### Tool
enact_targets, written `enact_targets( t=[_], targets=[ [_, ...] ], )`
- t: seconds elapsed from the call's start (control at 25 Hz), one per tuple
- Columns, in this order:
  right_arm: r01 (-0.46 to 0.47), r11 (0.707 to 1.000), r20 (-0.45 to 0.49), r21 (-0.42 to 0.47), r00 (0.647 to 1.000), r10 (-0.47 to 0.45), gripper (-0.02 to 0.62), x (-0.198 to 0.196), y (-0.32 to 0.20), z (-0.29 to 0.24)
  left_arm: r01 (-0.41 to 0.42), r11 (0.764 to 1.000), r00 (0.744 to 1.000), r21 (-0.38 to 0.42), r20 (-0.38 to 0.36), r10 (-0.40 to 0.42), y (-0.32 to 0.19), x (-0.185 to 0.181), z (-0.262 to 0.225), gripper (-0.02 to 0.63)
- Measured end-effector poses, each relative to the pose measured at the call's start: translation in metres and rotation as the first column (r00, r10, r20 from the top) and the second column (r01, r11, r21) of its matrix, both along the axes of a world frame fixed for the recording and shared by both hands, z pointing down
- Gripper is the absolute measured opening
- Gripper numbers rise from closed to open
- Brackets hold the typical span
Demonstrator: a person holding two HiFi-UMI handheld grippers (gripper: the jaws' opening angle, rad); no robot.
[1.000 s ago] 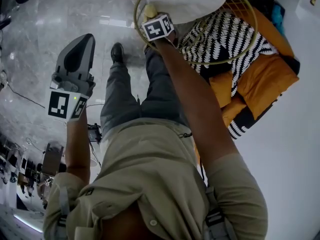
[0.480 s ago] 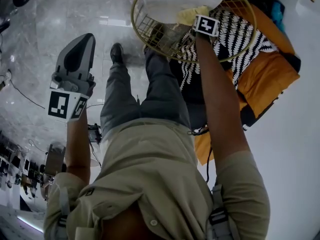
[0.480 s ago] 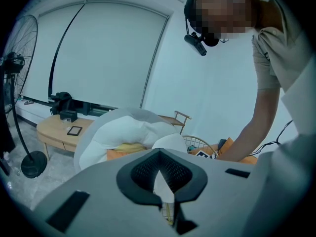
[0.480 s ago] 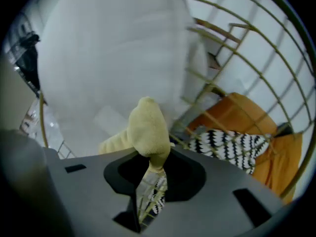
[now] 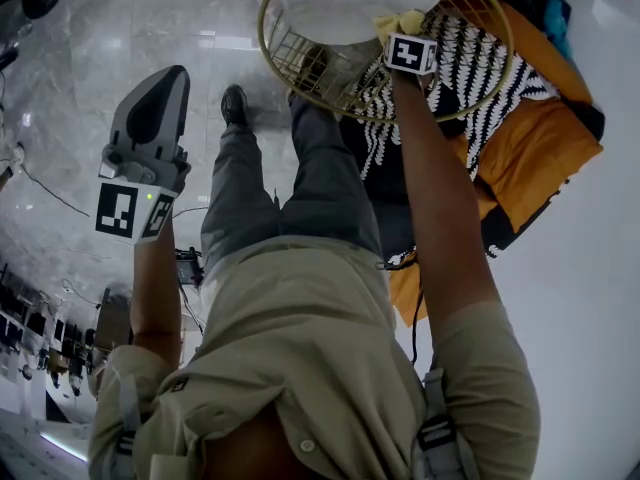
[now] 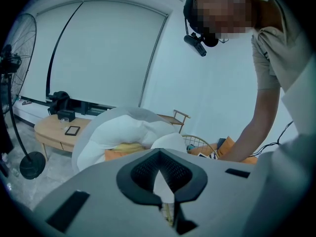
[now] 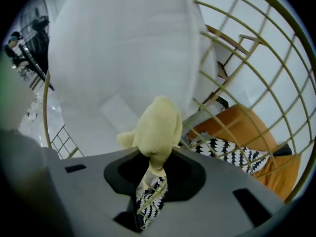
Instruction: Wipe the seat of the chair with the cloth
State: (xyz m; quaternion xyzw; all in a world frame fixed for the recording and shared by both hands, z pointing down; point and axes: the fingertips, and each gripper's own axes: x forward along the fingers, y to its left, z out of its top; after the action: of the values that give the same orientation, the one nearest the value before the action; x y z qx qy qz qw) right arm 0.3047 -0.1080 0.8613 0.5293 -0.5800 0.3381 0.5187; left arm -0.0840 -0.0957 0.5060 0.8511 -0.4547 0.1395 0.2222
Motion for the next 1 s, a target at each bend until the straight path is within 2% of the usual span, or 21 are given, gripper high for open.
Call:
enact_targets(
  t=[0.08, 0.24, 0.36, 0.48, 0.6, 0.76, 0.92, 1.0],
  targets=[
    [0.094, 0.994, 0.018, -0.060, 0.995, -0.093, 0.094, -0.036, 0.013, 0.009, 0.003, 1.000, 1.000, -0.006, 0.003, -0.003, 0.002, -0.001, 0.004, 0.015],
    [0.276, 0.952, 0.103, -0.132, 0.959, -0.264, 0.094, -0.128, 0.042, 0.035, 0.005, 1.000, 1.000, -0.020, 0.000, -0.005, 0.004, -0.001, 0.016, 0.015],
    [0.331, 0.934, 0.168, -0.134, 0.937, -0.308, 0.094, -0.187, 0.062, 0.038, 0.004, 0.999, 1.000, -0.034, -0.005, -0.005, 0.009, -0.002, 0.025, 0.015],
    [0.380, 0.917, 0.237, -0.125, 0.909, -0.344, 0.092, -0.224, 0.080, 0.033, 0.005, 0.999, 1.000, -0.036, -0.003, -0.005, 0.014, -0.005, 0.027, 0.015],
    [0.443, 0.890, 0.257, -0.104, 0.877, -0.407, 0.092, -0.240, 0.088, 0.023, 0.002, 1.000, 1.000, -0.018, -0.002, -0.002, 0.014, -0.005, 0.021, 0.015],
    [0.447, 0.890, 0.266, -0.087, 0.871, -0.412, 0.092, -0.246, 0.111, -0.004, 0.002, 1.000, 1.000, 0.007, -0.003, -0.002, 0.023, -0.009, -0.002, 0.015],
    [0.457, 0.889, 0.257, -0.030, 0.863, -0.435, 0.092, -0.251, 0.107, -0.043, 0.005, 0.996, 1.000, 0.086, -0.003, -0.005, 0.015, -0.024, -0.040, 0.015],
    [0.461, 0.887, 0.267, -0.008, 0.856, -0.443, 0.092, -0.255, 0.116, -0.072, 0.002, 0.995, 1.000, 0.101, -0.001, -0.002, 0.019, -0.034, -0.062, 0.015]
  ],
)
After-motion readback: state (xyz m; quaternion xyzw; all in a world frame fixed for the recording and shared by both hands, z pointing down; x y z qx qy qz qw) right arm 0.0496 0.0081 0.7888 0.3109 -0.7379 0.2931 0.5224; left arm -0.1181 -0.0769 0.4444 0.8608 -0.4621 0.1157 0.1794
